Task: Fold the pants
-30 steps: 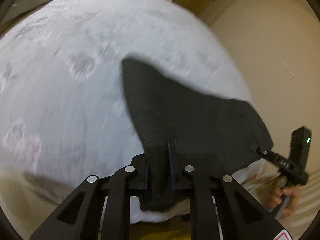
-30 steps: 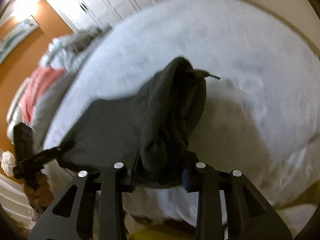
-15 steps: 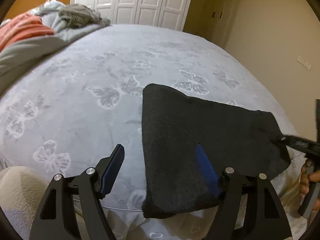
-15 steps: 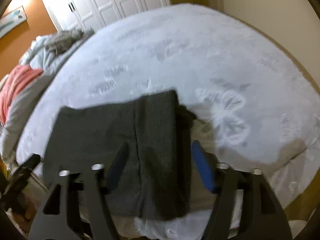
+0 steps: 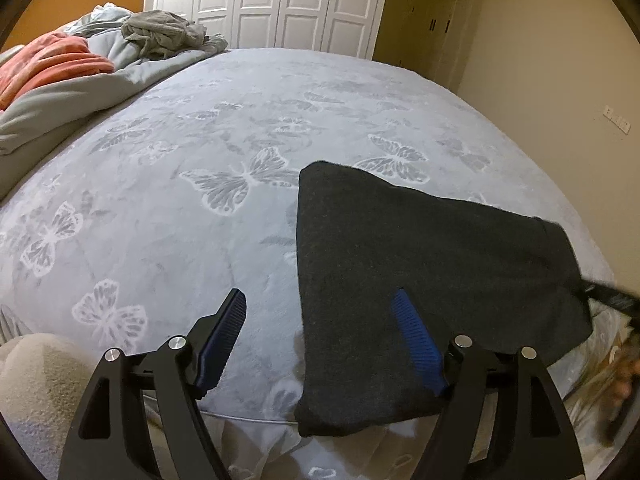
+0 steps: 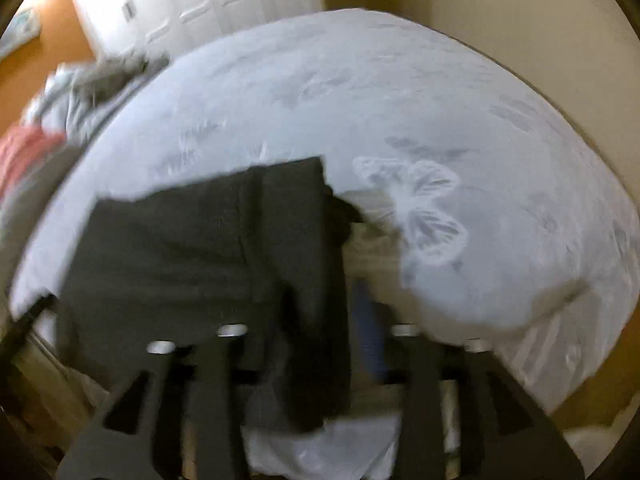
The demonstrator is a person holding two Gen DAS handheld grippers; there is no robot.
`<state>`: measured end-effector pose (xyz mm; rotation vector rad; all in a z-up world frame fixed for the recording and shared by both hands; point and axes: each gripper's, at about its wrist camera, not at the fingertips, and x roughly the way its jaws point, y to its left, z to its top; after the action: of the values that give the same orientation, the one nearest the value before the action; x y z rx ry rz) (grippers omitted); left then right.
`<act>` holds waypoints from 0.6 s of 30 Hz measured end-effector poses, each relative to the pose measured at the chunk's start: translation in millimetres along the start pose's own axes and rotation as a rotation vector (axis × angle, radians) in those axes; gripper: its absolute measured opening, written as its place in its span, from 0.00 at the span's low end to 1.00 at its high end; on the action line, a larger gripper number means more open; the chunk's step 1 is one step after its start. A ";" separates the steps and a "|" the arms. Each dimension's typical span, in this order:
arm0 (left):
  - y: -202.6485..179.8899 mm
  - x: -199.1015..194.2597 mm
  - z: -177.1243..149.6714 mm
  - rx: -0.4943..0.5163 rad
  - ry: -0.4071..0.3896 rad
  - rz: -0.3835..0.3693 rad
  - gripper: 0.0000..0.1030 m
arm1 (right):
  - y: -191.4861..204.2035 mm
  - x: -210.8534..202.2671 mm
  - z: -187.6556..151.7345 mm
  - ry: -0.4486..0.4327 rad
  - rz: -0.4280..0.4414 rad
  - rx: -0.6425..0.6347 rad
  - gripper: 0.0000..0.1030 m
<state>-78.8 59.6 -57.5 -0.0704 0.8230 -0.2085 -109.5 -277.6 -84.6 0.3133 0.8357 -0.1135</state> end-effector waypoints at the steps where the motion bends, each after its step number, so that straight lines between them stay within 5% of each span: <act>1: 0.5 1.1 -0.3 -0.002 0.007 -0.005 0.72 | -1.0 -6.9 0.8 -0.017 0.015 0.012 0.52; 4: 0.4 7.1 0.3 -0.010 0.041 -0.031 0.75 | -4.4 -22.4 -4.5 -0.014 0.091 0.037 0.64; 10: 0.0 31.6 -7.1 -0.062 0.220 -0.143 0.81 | 8.8 1.4 -30.0 0.111 0.123 0.012 0.67; 18: -5.7 42.4 -7.5 -0.045 0.236 -0.128 0.84 | 22.6 20.3 -39.0 0.132 0.098 -0.015 0.76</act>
<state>-57.2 45.3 -92.3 -0.1430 1.0599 -0.3230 -118.7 -243.4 -119.1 0.3500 0.9502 0.0050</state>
